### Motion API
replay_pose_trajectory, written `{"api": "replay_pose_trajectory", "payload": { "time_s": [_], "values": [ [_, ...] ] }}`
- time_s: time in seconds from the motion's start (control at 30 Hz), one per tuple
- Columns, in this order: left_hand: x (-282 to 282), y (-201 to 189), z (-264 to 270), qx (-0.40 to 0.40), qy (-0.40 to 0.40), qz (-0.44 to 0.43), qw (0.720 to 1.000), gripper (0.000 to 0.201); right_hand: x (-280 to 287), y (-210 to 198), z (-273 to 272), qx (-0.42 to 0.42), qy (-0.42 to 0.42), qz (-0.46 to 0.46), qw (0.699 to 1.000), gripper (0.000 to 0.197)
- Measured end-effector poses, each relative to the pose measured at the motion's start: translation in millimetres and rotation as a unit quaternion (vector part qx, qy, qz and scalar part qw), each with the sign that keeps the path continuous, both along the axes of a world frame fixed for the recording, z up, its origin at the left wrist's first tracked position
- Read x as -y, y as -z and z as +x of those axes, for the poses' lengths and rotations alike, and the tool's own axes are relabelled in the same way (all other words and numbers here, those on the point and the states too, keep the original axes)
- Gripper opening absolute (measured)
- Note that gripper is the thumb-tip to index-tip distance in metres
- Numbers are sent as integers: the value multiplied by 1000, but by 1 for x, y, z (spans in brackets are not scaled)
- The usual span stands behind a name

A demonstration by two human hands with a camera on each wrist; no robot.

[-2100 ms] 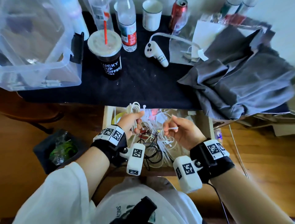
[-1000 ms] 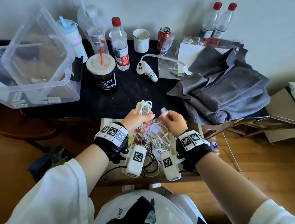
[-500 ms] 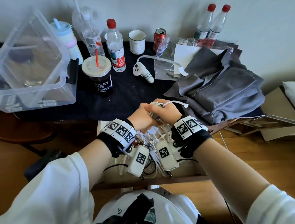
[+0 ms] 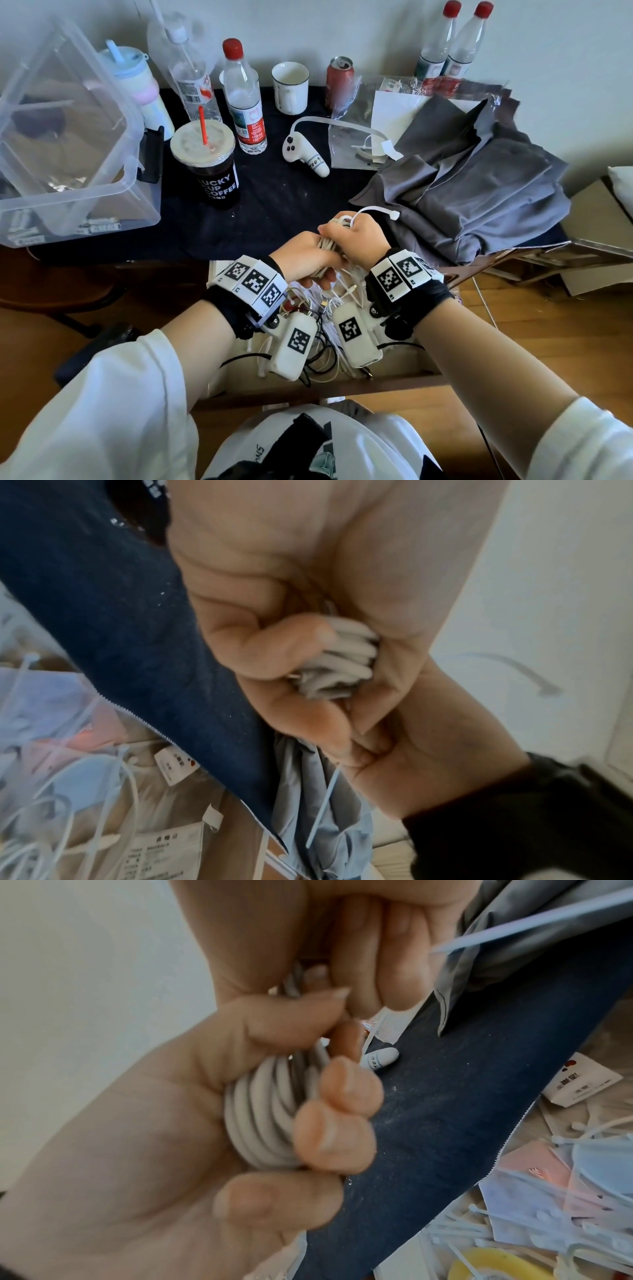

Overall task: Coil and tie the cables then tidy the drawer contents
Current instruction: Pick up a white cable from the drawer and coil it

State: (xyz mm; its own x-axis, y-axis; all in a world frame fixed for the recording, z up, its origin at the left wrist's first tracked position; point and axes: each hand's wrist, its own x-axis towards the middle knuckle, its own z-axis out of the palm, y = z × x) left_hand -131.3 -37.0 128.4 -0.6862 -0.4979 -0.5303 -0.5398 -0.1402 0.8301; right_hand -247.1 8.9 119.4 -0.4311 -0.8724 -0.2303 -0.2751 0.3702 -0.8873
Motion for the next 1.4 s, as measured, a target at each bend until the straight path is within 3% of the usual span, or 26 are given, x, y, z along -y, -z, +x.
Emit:
{"api": "replay_pose_trajectory", "payload": {
  "time_s": [0.1,0.2,0.33,0.47,0.6,0.77,0.9,1.03,1.17,1.4],
  "values": [
    [3,1,1,-3,-4,9,1000,13,-2,2,1,5,-9,-25,1000,26],
    [8,3,5,-58,-82,111,989,19,-4,6,-6,-40,8,-65,997,23],
    [16,2,12,-109,-146,195,964,29,-9,11,-20,2,70,-3,998,26],
    [16,-3,14,-123,-120,176,969,29,-15,14,-24,58,44,59,996,29],
    [10,-6,12,-117,-68,142,981,28,-15,12,-18,26,40,79,996,7],
    [3,-6,11,-102,-17,136,985,22,-14,1,-13,-26,16,54,998,19],
    [3,-3,12,-118,-27,148,981,36,-16,-5,-9,26,-26,13,999,9],
    [7,-4,13,-123,-48,159,979,17,-21,-4,-8,26,-59,27,998,23],
    [9,-3,13,-121,-55,159,978,4,-24,-6,-9,14,-65,24,997,22],
    [16,-2,16,-128,-77,155,977,17,-27,-12,-19,-19,-64,36,997,16]
  ]
}}
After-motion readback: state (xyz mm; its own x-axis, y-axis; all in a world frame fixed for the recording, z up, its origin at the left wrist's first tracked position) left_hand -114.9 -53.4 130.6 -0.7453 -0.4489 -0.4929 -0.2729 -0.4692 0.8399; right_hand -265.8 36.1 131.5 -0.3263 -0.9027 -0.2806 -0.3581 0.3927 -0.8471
